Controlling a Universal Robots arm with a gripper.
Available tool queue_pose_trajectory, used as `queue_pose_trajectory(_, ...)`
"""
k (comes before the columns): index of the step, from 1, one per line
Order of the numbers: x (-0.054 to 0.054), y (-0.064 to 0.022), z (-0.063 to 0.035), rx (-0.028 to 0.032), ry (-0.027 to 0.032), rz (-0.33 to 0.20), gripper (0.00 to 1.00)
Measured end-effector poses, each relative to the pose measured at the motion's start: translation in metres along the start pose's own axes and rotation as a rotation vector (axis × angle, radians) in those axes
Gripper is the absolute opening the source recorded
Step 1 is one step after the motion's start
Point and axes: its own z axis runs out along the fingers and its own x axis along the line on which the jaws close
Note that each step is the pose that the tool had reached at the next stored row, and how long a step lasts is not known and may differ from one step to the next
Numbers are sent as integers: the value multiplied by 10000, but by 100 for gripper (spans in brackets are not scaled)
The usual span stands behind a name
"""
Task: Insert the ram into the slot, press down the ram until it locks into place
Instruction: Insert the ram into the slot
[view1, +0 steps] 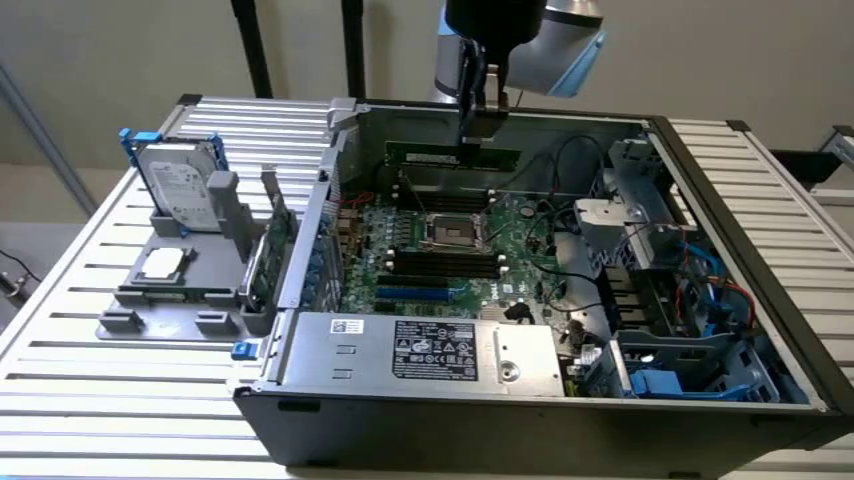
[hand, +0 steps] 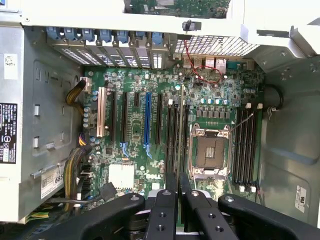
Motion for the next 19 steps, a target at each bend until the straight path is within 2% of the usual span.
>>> queue_pose_trajectory(19,76,-11,344,0,-2,0,13)
